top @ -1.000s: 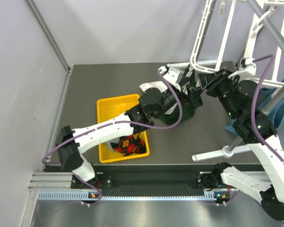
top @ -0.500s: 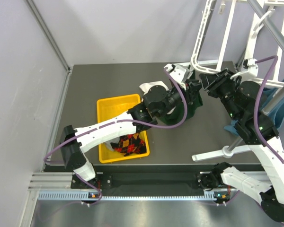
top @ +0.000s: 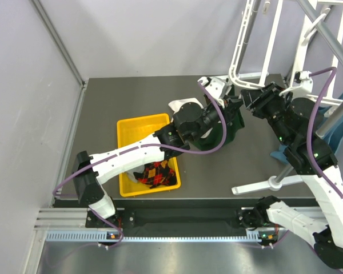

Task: Clip the socks to the hanger
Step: Open the clamp at the hanger, then pick up the sock from the bin.

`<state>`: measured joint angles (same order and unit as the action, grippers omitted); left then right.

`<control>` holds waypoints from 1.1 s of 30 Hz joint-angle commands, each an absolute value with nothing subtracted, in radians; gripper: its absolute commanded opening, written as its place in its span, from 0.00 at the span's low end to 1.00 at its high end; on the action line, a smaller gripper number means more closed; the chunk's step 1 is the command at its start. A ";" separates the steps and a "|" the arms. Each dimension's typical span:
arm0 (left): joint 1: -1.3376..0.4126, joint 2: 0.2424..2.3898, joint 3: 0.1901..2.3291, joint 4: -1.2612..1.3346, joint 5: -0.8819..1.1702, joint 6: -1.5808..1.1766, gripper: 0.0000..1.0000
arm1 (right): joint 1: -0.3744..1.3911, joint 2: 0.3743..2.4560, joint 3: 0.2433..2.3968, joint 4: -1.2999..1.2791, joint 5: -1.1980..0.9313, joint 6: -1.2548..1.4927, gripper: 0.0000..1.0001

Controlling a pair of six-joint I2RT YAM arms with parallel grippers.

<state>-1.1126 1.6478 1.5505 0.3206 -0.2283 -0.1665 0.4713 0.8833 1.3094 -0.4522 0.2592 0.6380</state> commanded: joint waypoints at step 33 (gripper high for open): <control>-1.101 1.067 1.140 -0.191 -0.559 -0.363 0.57 | 0.410 0.879 1.278 -0.440 0.172 0.552 0.00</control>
<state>-1.1080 1.2385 1.2518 -0.0158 -0.4229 -0.2607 0.4274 0.8883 1.2987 -0.4393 0.1886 0.5800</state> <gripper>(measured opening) 0.596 0.037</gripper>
